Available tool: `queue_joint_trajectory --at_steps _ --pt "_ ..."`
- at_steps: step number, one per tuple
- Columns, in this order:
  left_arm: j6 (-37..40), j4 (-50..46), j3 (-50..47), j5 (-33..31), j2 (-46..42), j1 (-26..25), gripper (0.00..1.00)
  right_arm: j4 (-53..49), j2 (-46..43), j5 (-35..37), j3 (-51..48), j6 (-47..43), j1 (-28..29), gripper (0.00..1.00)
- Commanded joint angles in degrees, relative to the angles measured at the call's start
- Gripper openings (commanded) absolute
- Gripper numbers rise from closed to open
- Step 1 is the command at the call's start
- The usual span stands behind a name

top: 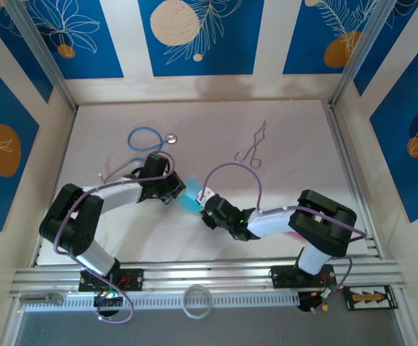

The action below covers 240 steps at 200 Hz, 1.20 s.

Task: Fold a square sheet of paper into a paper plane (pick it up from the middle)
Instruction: Fourth fold the wing at the center of the table.

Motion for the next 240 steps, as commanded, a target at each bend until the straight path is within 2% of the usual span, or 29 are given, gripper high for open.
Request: queue_joint_trajectory --at_steps 1,100,213,240 --pt "0.72 0.76 0.90 1.17 0.12 0.81 0.00 0.07 -1.39 -0.12 -0.55 -0.31 -0.25 0.23" --pt "0.44 1.19 0.64 1.25 0.21 0.95 0.00 1.41 -2.46 -4.21 -1.28 -0.05 -0.99 0.17" --pt "0.60 1.05 0.46 1.21 0.32 0.93 0.00 0.39 -2.88 -5.88 0.24 0.65 -1.34 0.22" --pt "0.57 1.03 0.34 1.16 0.22 0.90 0.00 -0.75 -2.99 -5.78 0.28 0.96 -1.34 0.19"
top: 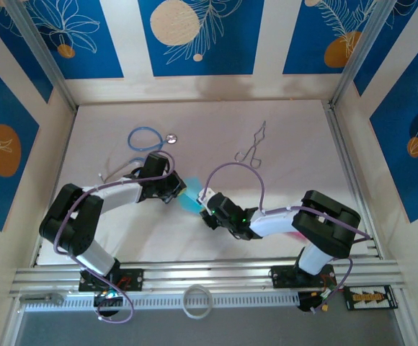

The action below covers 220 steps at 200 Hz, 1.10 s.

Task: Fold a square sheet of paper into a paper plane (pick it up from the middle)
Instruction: Fourth fold the wing at the center of the table.

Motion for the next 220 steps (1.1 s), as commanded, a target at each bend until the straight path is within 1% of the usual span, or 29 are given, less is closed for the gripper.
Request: queue_joint_trajectory --at_steps 1,20,59,94,111,146,182,190,197,211,220 --pt "0.58 0.19 0.40 0.79 0.22 0.73 0.00 -0.98 -1.50 -1.03 1.10 0.85 -0.18 0.19" --pt "0.76 -0.05 0.55 0.64 0.19 0.73 0.00 -1.70 -1.92 -1.32 0.81 1.24 -0.19 0.16" --pt "0.76 -0.18 0.43 0.44 0.21 0.73 0.00 -1.93 -2.12 -2.51 0.49 1.77 -0.30 0.13" --pt "0.69 -0.17 0.35 0.40 0.14 0.73 0.00 -2.21 -2.39 -3.40 1.03 2.45 -0.45 0.16" --pt "0.69 -0.09 0.28 0.48 0.13 0.73 0.00 -2.39 -2.38 -4.26 1.34 2.43 -0.79 0.13" --pt "0.52 0.01 0.23 0.52 -0.12 0.77 0.00 -3.60 -1.50 -3.72 1.66 3.11 -1.11 0.11" --pt "0.49 0.11 0.10 0.53 -0.38 0.77 0.01 -3.54 -1.55 -4.01 1.35 4.19 -1.26 0.03" --pt "0.44 0.35 -0.02 0.53 -0.58 0.73 0.03 -3.29 -1.59 -5.24 1.27 4.81 -1.48 0.02" --pt "0.58 0.81 -0.14 0.69 -0.73 0.73 0.07 -2.74 -1.59 -6.32 1.03 5.49 -1.86 0.02" --pt "0.66 2.04 -0.74 0.68 -1.40 0.73 0.22 -0.89 -1.62 -9.04 0.16 7.42 -2.82 0.01" --pt "0.68 3.20 -1.31 0.45 -2.14 0.73 0.27 -0.05 -1.48 -11.51 -0.33 8.95 -3.78 0.00"
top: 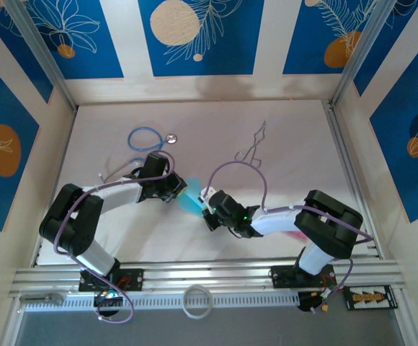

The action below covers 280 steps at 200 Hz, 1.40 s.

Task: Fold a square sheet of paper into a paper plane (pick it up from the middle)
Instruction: Fourth fold the wing at the center of the table.

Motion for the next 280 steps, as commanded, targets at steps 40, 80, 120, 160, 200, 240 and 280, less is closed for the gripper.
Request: queue_joint_trajectory --at_steps 40,80,120,160,200,240,280 --pt "0.95 2.01 -2.72 -2.65 -5.81 0.71 0.36 3.51 -0.45 -12.54 -1.54 6.68 -4.76 0.00" --pt "1.84 0.46 -2.90 -5.03 -8.31 0.72 0.38 2.16 -0.02 -22.26 -0.80 9.23 -8.82 0.00" --pt "1.61 0.96 -3.58 -4.72 -8.58 0.72 0.38 -2.56 1.57 -28.07 2.46 12.48 -11.47 0.00" --pt "1.52 1.60 -3.99 -4.33 -8.76 0.84 0.38 -0.56 2.38 -30.48 2.19 16.20 -12.13 0.00" --pt "1.50 1.77 -4.63 -3.61 -9.10 0.81 0.38 0.09 4.00 -29.98 1.81 18.85 -11.88 0.00" --pt "1.26 2.71 -6.55 -3.41 -10.37 0.79 0.37 -0.87 4.74 -26.51 2.24 19.17 -10.26 0.00" --pt "1.57 4.04 -8.64 -2.06 -10.82 0.73 0.35 2.62 6.18 -26.43 0.60 23.64 -9.84 0.00"
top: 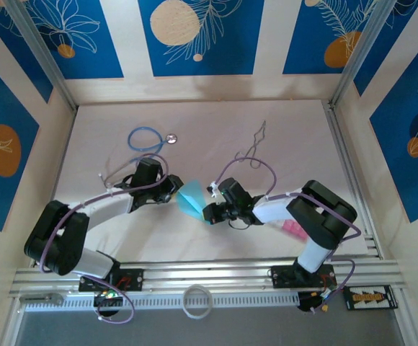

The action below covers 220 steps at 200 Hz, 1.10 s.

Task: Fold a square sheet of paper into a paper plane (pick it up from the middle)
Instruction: Fourth fold the wing at the center of the table.

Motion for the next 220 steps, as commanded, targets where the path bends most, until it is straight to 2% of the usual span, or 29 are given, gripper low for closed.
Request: queue_joint_trajectory --at_steps 1,43,90,133,173,220 --pt "0.78 1.47 -1.65 1.56 -1.36 0.67 0.35 2.54 1.29 0.58 -0.94 3.62 0.52 0.00" --pt "2.82 2.43 -2.38 2.52 -1.07 0.62 0.28 8.40 1.53 -3.58 -3.46 7.87 -0.75 0.00" --pt "4.59 7.02 -3.00 7.25 2.42 0.18 0.19 14.67 3.57 -10.41 -5.35 13.08 -3.45 0.00" --pt "3.84 9.83 -2.58 8.35 6.47 -0.41 0.08 16.18 4.86 -11.52 -5.79 15.24 -4.44 0.00" --pt "3.21 9.15 -1.78 7.97 9.97 -1.05 0.01 17.50 5.48 -11.87 -6.48 16.90 -5.11 0.00" --pt "2.53 9.28 -2.18 8.02 12.65 -1.21 0.00 17.15 4.97 -11.61 -6.37 16.85 -5.16 0.00"
